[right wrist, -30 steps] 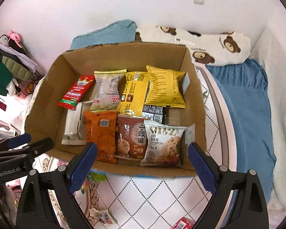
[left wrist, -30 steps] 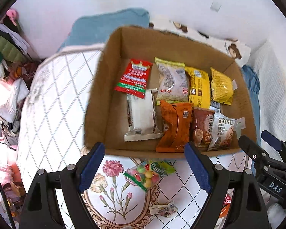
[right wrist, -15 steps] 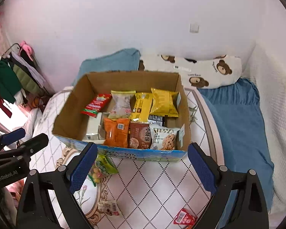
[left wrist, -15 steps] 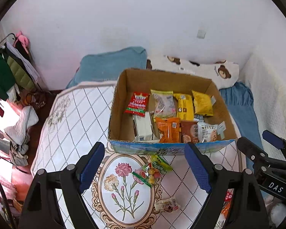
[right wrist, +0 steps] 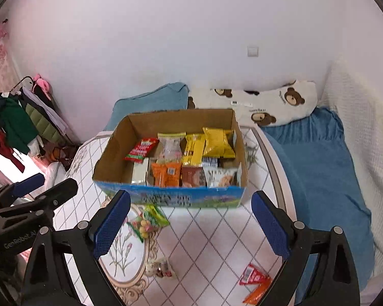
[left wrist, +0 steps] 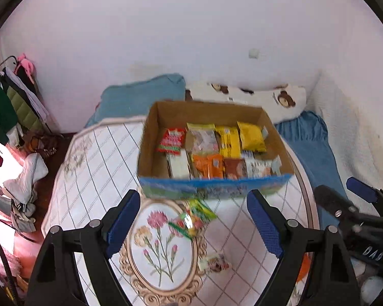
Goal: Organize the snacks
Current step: 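Lift both open tools back from the box, then grasp the small clear candy packet with the left tool while the right grasps the orange packet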
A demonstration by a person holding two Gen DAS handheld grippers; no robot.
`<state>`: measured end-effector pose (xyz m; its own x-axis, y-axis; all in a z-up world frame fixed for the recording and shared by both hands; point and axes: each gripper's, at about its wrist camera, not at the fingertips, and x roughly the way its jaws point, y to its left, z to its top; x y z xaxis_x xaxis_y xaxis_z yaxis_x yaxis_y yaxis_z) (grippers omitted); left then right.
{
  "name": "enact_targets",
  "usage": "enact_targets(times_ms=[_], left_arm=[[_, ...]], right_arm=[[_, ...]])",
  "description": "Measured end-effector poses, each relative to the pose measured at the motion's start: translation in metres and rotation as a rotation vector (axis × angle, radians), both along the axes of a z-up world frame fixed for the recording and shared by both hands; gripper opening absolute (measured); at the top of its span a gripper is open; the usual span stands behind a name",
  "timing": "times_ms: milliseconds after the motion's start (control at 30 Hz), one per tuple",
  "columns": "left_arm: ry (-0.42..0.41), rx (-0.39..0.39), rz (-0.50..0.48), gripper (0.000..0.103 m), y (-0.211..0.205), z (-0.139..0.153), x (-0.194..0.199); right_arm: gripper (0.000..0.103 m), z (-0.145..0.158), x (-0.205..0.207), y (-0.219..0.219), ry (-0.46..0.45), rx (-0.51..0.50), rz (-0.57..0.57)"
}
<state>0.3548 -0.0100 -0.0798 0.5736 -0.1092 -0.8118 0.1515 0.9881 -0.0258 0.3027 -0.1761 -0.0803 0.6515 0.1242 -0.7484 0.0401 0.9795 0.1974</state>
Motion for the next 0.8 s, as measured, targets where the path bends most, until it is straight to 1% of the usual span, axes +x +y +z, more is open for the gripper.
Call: enact_targets(times_ms=[67,167,233,300,367,467,533,567,600,633,667,700,767,800], left_arm=[[0.042,0.011,-0.013,0.085,-0.005,-0.016,-0.007],[0.118,0.042,-0.041,0.085,-0.015,-0.049,-0.019],[0.188,0.079,-0.076,0.085,-0.023,-0.079,-0.025],[0.233,0.118,-0.092,0.085,-0.029,-0.103,-0.028],[0.306,0.153,-0.123,0.085,-0.037,-0.135,-0.029],[0.374,0.198,-0.152,0.085,-0.045,-0.164,-0.032],[0.415,0.215,-0.173,0.085,-0.048,-0.181,-0.034],[0.431,0.222,-0.182,0.085,-0.049,-0.187,-0.035],[0.44,0.228,-0.189,0.085,-0.049,-0.191,-0.036],[0.447,0.245,-0.199,0.085,-0.05,-0.195,-0.038],[0.455,0.256,-0.206,0.085,-0.05,-0.199,-0.039],[0.464,0.263,-0.208,0.085,-0.049,-0.202,-0.04],[0.484,0.266,-0.205,0.085,-0.047,-0.208,-0.042],[0.494,0.269,-0.198,0.085,-0.044,-0.211,-0.042]], right_arm=[[0.098,-0.013,-0.011,-0.013,0.028,0.027,-0.025],[0.098,-0.047,-0.03,-0.041,0.106,0.065,-0.096],[0.098,-0.079,-0.043,-0.064,0.183,0.104,-0.153],[0.098,-0.107,-0.053,-0.084,0.245,0.14,-0.207],[0.098,-0.135,-0.066,-0.105,0.304,0.171,-0.258],[0.098,-0.176,-0.086,-0.131,0.378,0.232,-0.329],[0.097,-0.202,-0.097,-0.143,0.4,0.276,-0.346],[0.092,-0.214,-0.101,-0.147,0.416,0.282,-0.352],[0.077,-0.221,-0.102,-0.147,0.423,0.286,-0.348],[0.072,-0.233,-0.105,-0.149,0.434,0.29,-0.339],[0.071,-0.241,-0.108,-0.15,0.447,0.283,-0.359],[0.071,-0.252,-0.112,-0.152,0.462,0.296,-0.373],[0.071,-0.276,-0.117,-0.155,0.512,0.367,-0.398],[0.071,-0.281,-0.118,-0.154,0.514,0.396,-0.397]])
